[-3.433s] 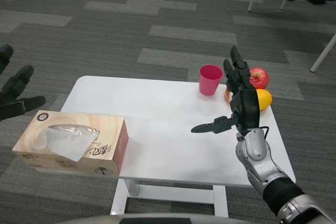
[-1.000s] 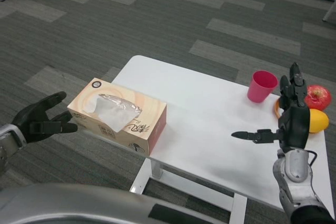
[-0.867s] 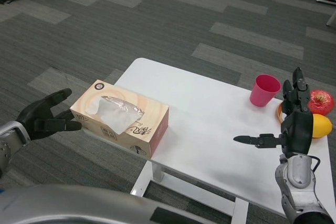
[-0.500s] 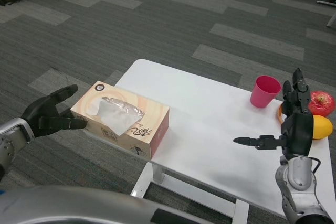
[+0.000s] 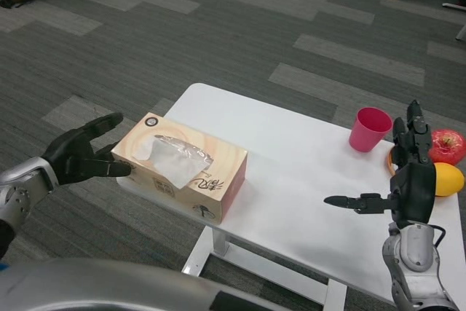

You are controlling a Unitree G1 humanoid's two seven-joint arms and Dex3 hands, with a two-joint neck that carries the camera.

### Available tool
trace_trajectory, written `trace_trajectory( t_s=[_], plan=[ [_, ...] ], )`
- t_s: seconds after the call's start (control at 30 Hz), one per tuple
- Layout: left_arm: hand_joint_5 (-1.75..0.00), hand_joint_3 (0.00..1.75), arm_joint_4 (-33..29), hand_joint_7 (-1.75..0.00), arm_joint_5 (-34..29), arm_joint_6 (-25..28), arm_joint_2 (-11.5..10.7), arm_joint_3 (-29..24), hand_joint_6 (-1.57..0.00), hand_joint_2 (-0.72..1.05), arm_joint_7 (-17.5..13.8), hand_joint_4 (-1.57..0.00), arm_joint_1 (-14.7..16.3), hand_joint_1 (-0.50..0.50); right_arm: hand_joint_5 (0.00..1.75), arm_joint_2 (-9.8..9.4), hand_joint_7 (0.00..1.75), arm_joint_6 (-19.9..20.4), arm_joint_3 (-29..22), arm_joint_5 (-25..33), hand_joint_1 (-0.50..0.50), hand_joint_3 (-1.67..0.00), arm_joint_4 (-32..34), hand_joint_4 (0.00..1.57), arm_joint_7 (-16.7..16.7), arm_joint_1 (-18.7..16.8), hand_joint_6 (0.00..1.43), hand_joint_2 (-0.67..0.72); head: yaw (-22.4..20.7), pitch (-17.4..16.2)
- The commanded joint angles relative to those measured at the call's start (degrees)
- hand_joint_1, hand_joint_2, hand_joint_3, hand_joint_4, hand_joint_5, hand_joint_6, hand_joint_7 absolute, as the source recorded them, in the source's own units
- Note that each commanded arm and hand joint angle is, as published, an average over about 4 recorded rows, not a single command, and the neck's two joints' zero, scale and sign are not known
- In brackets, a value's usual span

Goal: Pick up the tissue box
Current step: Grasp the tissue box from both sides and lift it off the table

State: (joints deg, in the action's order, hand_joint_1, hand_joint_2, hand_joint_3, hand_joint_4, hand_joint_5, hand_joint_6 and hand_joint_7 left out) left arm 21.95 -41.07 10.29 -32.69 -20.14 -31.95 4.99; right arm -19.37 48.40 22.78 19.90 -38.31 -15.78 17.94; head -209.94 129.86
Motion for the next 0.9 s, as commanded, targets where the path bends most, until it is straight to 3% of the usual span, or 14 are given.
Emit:
trace_trajectory(
  t_s=[0.03, 0.13, 0.27, 0.9],
  plan=[
    [-0.15, 0.35, -1.71, 0.00, 0.11, -0.54, -0.95, 1.42, 0.00, 1.05, -0.40, 0.00, -1.19, 0.50, 0.00, -0.58, 0.00, 0.29, -0.28, 0.23, -0.38, -0.16, 0.34, 0.00, 0.05, -0.27, 0.00, 0.22, 0.05, 0.03],
    [-0.10, 0.35, -2.57, 0.00, 0.15, -0.54, -0.88, 2.35, 0.00, 1.05, -0.44, 0.00, -1.57, 0.50, 0.00, -0.58, 0.00, 0.29, -0.28, 0.23, -0.38, -0.16, 0.34, 0.00, 0.05, -0.27, 0.00, 0.22, 0.28, 0.02],
    [-0.21, 0.35, -3.89, 0.00, 0.24, -0.49, -0.88, 3.84, 0.00, 1.05, -0.44, 0.00, -2.31, 0.50, 0.00, -0.63, 0.00, 0.25, -0.28, 0.23, -0.38, -0.16, 0.30, 0.00, 0.05, -0.27, 0.00, 0.22, 0.58, 0.06],
    [-0.21, 0.35, -7.97, 0.00, 1.67, -0.54, -1.50, 14.58, 0.00, 1.05, -0.48, 0.00, -7.12, 0.50, 0.00, -0.78, 0.00, 0.27, 0.07, 0.23, -0.38, -0.16, 0.32, 0.00, 0.07, -0.36, 0.00, 0.22, 4.62, -0.01]
  ],
)
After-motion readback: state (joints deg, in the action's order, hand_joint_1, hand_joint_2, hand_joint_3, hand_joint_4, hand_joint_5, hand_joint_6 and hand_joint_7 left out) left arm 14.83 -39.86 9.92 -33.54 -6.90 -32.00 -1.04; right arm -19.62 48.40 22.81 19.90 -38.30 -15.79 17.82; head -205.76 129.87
